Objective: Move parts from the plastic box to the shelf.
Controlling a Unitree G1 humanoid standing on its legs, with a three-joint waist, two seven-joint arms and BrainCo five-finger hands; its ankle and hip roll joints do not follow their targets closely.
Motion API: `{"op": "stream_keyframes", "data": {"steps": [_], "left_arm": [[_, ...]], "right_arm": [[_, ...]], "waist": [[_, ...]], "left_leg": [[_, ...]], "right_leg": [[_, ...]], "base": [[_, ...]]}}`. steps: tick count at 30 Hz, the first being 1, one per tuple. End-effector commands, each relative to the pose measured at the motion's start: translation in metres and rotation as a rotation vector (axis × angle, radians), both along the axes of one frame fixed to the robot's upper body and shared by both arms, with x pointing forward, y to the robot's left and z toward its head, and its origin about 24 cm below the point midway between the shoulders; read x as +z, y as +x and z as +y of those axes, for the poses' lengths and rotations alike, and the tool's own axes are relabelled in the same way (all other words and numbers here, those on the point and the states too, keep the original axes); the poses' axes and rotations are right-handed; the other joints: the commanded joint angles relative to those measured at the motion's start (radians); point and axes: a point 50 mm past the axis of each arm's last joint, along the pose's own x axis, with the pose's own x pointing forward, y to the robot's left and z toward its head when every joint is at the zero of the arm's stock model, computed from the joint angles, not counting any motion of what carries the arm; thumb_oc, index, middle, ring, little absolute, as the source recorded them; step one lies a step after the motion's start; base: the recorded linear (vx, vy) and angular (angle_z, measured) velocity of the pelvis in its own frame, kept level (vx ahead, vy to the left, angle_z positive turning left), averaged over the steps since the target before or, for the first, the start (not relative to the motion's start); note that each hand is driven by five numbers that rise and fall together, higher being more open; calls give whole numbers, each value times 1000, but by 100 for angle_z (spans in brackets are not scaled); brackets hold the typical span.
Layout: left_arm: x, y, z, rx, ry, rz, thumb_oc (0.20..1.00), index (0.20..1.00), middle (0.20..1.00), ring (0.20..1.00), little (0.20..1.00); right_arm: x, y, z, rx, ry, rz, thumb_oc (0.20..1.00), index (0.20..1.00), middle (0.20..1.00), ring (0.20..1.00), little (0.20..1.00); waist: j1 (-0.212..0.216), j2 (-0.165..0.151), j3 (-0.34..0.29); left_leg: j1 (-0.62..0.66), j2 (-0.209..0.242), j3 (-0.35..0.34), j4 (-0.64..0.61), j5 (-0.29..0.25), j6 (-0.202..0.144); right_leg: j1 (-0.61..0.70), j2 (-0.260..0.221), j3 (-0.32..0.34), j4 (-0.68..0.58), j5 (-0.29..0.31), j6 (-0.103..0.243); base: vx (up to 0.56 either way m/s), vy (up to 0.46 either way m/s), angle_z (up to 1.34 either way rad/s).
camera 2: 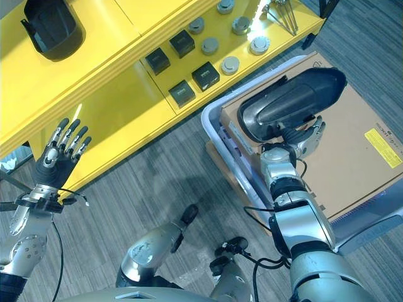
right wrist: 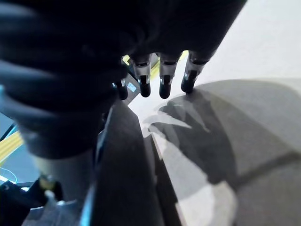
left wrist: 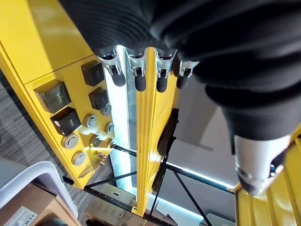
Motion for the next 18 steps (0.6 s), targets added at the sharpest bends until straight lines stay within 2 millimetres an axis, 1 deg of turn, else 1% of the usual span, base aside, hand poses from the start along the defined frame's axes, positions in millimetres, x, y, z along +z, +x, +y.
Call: {"op": "stream_keyframes", "data": {"steps": [1,7,14,17,18], "left_arm": [[22,1,5,-2,18,-125,1000,1000,1000,1000,1000],[22,1,4,-14,18,-134,1000,1000,1000,1000,1000],[24,1,3,-29,18,-138,1000,1000,1000,1000,1000],[24,0,3,-36,21,-141,1000,1000,1000,1000,1000],[23,-1,3,-39,21,-142,1000,1000,1000,1000,1000]], "right_arm": [[12,3,-4,28,-61,16,200,200,200,200,200],[12,0,-12,-13,-42,19,200,200,200,200,200],[16,-3,-20,-36,-37,-8,200,200,200,200,200],[19,-4,-22,-39,-47,-45,200,200,200,200,200],[23,-4,-21,-39,-48,-86,200,200,200,200,200]], "waist": [[17,-18,43],[19,-22,46],[16,-25,42],[13,-26,39],[10,-26,36]], "left_leg": [[-160,-7,70,53,5,0],[-157,-7,69,49,5,2],[-150,-7,70,46,2,2],[-143,-5,72,43,2,2],[-138,-4,72,40,1,3]], "right_leg": [[26,-51,83,52,-67,58],[28,-51,81,53,-66,59],[29,-52,83,55,-64,61],[32,-51,84,53,-62,62],[34,-50,85,51,-61,62]], "base": [[0,0,0],[0,0,0],[0,0,0],[0,0,0],[0,0,0]]}}
